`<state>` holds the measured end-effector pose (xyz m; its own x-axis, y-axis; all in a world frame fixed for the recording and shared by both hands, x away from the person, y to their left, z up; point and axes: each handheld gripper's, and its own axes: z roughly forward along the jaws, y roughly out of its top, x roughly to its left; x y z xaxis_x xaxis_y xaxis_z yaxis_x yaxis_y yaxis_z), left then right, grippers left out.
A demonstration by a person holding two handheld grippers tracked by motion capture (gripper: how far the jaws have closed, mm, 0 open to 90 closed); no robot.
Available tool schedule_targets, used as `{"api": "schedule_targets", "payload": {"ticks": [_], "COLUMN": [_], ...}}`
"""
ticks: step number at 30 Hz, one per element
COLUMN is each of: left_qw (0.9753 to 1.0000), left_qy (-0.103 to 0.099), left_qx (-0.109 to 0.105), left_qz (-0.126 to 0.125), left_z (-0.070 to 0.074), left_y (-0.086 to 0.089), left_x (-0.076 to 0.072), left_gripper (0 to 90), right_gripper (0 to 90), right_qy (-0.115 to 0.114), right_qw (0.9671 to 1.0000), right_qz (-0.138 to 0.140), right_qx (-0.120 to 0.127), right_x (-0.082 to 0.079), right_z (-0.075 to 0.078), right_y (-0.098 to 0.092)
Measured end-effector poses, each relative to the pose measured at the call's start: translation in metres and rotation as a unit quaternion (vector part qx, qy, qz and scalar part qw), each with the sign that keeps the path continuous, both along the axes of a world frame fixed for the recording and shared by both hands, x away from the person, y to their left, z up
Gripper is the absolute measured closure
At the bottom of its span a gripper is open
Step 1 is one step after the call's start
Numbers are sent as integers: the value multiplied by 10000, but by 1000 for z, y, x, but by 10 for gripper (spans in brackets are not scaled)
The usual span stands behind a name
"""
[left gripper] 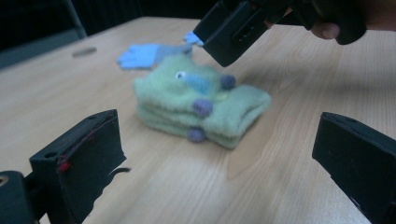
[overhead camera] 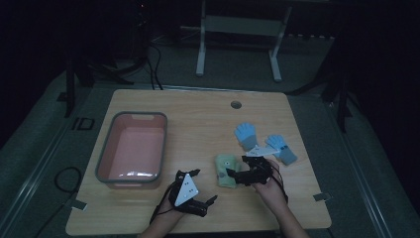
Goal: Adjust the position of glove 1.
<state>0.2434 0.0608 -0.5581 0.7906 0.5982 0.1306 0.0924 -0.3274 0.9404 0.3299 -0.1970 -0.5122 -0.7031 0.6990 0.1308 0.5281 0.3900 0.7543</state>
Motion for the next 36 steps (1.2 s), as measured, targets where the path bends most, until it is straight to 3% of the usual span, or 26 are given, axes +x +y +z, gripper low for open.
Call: {"api": "schedule_targets", "payload": {"ticks": [3,5,6,10,13,15,18,20,24,26,28,31,33,36], "left_qw": [9995,9976,9969,9960,9935,9913,9894,9892,9869,9881,9895,9888,9884,9869], "left_qy": [247,638,737,782,989,1169,1259,1234,1141,978,801,669,633,423], "left_qx": [-68,-211,-237,-112,-121,-39,141,206,287,386,460,599,663,909], "left_qz": [-192,-136,-148,-408,-557,-603,-705,-758,-1099,-1125,-1116,-1193,-1215,-1268], "left_z": [7,10,11,16,17,16,16,16,19,21,21,20,19,18], "left_y": [1,2,2,1,-1,-3,-9,-12,-18,-21,-24,-28,-31,-36], "left_x": [2,4,5,7,11,16,21,22,25,25,26,29,31,33], "left_gripper": [19,19,19,19,19,19,19,19,19,19,91,149,161,224], "right_gripper": [155,179,178,157,140,140,139,134,136,140,218,310,336,342], "right_qy": [-109,-236,-268,-287,-9,143,181,164,132,103,19,-36,14,65], "right_qw": [9997,9990,9988,9979,9982,9974,9968,9948,9945,9938,9938,9941,9936,9931], "right_qz": [225,373,400,537,561,626,682,848,893,1010,1071,1075,1121,1164], "right_qx": [65,56,52,208,194,333,378,534,524,450,283,108,132,152], "right_x": [5,7,9,13,19,22,24,27,34,37,41,45,48,50], "right_z": [2,4,5,10,14,15,17,17,14,13,12,10,8,4], "right_y": [-7,-11,-13,-19,-21,-21,-20,-20,-16,-14,-12,-9,-8,-5]}}
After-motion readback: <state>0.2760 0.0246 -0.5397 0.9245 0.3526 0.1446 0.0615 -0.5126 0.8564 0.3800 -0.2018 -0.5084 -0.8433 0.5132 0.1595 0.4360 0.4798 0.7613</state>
